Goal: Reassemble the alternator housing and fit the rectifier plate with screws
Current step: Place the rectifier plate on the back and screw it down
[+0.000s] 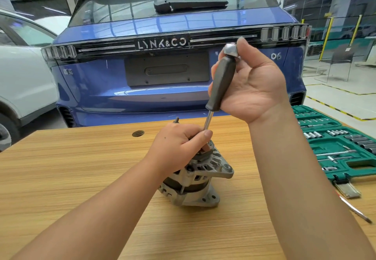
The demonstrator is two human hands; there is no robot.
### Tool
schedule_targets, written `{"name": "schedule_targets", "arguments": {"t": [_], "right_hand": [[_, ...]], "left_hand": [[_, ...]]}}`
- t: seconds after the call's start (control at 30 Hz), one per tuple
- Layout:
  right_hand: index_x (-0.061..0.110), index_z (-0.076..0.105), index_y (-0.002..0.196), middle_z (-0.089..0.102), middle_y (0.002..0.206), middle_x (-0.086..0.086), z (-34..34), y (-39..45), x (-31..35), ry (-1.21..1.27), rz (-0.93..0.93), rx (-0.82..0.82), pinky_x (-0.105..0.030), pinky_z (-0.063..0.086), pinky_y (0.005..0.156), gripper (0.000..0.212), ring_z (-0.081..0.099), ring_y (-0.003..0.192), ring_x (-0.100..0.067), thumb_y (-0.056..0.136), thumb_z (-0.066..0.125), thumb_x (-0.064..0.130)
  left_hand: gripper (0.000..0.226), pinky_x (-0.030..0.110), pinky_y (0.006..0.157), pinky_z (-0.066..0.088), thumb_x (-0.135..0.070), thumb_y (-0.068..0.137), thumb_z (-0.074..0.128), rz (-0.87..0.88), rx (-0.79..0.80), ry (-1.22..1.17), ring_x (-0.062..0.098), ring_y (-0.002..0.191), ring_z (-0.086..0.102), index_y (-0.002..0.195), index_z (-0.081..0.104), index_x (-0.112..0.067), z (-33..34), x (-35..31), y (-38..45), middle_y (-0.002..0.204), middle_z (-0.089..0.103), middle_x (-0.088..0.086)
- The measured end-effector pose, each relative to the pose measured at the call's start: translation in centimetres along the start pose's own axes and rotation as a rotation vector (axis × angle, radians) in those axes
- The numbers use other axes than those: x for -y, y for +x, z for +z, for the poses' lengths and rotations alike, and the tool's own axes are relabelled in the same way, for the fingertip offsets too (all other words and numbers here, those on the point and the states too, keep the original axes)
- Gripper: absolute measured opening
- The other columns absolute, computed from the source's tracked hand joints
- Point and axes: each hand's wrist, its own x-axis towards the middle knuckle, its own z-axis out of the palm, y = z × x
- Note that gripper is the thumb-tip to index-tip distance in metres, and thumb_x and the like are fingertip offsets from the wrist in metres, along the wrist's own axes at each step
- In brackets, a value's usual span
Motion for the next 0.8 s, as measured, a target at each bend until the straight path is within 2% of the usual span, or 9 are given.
{"name": "schedule_targets", "arguments": {"t": [0.13, 0.23, 0.3, 0.37, 0.43, 0.53, 0.6, 0.73, 0.8], "right_hand": [[0.022, 0.053, 0.089, 0.061, 0.083, 0.003, 0.4, -0.4, -0.8, -0.047, -0.111, 0.013, -0.030, 0.041, 0.075, 0.021, 0.060, 0.079, -0.015, 0.075, 0.070, 0.020], [0.017, 0.055, 0.088, 0.067, 0.086, -0.001, 0.4, -0.1, -2.5, -0.157, -0.493, -0.039, -0.037, 0.047, 0.075, 0.022, 0.063, 0.086, -0.027, 0.091, 0.064, -0.002], [0.019, 0.059, 0.087, 0.067, 0.098, -0.001, 0.2, -0.1, -3.6, -0.422, -0.783, -0.117, -0.037, 0.052, 0.068, 0.024, 0.066, 0.089, -0.034, 0.094, 0.061, -0.004], [0.025, 0.062, 0.089, 0.065, 0.108, 0.004, -0.2, 0.1, -4.0, -0.635, -0.952, -0.152, -0.034, 0.054, 0.064, 0.025, 0.068, 0.090, -0.035, 0.095, 0.059, 0.000], [0.026, 0.066, 0.095, 0.065, 0.105, 0.011, -0.6, 0.2, -4.0, -0.634, -0.929, -0.103, -0.031, 0.051, 0.059, 0.023, 0.065, 0.083, -0.027, 0.095, 0.053, 0.007], [0.021, 0.063, 0.114, 0.063, 0.114, -0.003, -0.9, 0.1, -3.3, -0.365, -0.604, 0.123, -0.031, 0.042, 0.062, 0.034, 0.054, 0.079, -0.020, 0.090, 0.040, 0.022], [0.023, 0.062, 0.120, 0.063, 0.114, -0.010, -1.2, 0.1, -2.9, -0.226, -0.420, 0.239, -0.033, 0.039, 0.066, 0.040, 0.052, 0.080, -0.019, 0.089, 0.038, 0.030], [0.027, 0.062, 0.118, 0.062, 0.102, -0.004, -1.5, 0.4, -2.7, -0.225, -0.379, 0.250, -0.031, 0.039, 0.066, 0.032, 0.051, 0.079, -0.017, 0.099, 0.037, 0.038], [0.030, 0.060, 0.118, 0.062, 0.098, 0.000, -1.5, 0.4, -2.7, -0.217, -0.349, 0.238, -0.030, 0.041, 0.066, 0.027, 0.052, 0.079, -0.015, 0.104, 0.038, 0.037]], "left_hand": [[0.036, 0.006, 0.065, 0.040, -0.035, 0.104, 0.054, -0.005, 0.004, -0.009, -0.005, 0.075, 0.063, 0.083, 0.079, -0.018, 0.0, 0.0, 0.0, 0.074, 0.074, -0.014], [0.036, 0.006, 0.063, 0.039, -0.035, 0.104, 0.054, -0.015, 0.003, 0.003, -0.004, 0.074, 0.063, 0.082, 0.078, -0.019, 0.1, 0.0, 0.0, 0.074, 0.073, -0.016], [0.034, 0.007, 0.062, 0.039, -0.035, 0.103, 0.055, -0.013, 0.003, 0.015, -0.005, 0.072, 0.063, 0.078, 0.076, -0.023, 0.1, -0.1, 0.0, 0.069, 0.071, -0.019], [0.030, 0.006, 0.063, 0.039, -0.034, 0.103, 0.055, -0.005, 0.008, 0.022, -0.007, 0.072, 0.062, 0.077, 0.072, -0.033, 0.1, -0.3, 0.0, 0.067, 0.068, -0.022], [0.030, 0.007, 0.062, 0.040, -0.035, 0.103, 0.055, -0.009, 0.016, 0.035, -0.005, 0.075, 0.063, 0.080, 0.073, -0.033, 0.1, -0.2, 0.0, 0.069, 0.070, -0.023], [0.032, 0.009, 0.062, 0.039, -0.034, 0.103, 0.055, -0.022, 0.011, 0.029, -0.006, 0.074, 0.063, 0.083, 0.077, -0.024, 0.1, -0.1, 0.0, 0.071, 0.070, -0.026], [0.032, 0.009, 0.063, 0.040, -0.033, 0.103, 0.055, -0.023, 0.003, 0.016, -0.005, 0.075, 0.064, 0.084, 0.077, -0.021, 0.1, 0.0, 0.1, 0.074, 0.073, -0.022], [0.032, 0.018, 0.067, 0.045, -0.033, 0.103, 0.054, -0.017, -0.002, 0.026, 0.000, 0.077, 0.065, 0.085, 0.077, -0.020, 0.2, 0.1, 0.1, 0.075, 0.074, -0.015], [0.032, 0.015, 0.061, 0.042, -0.032, 0.103, 0.056, -0.011, -0.013, 0.024, -0.001, 0.073, 0.063, 0.083, 0.077, -0.019, 0.3, 0.2, 0.0, 0.074, 0.074, -0.015]]}}
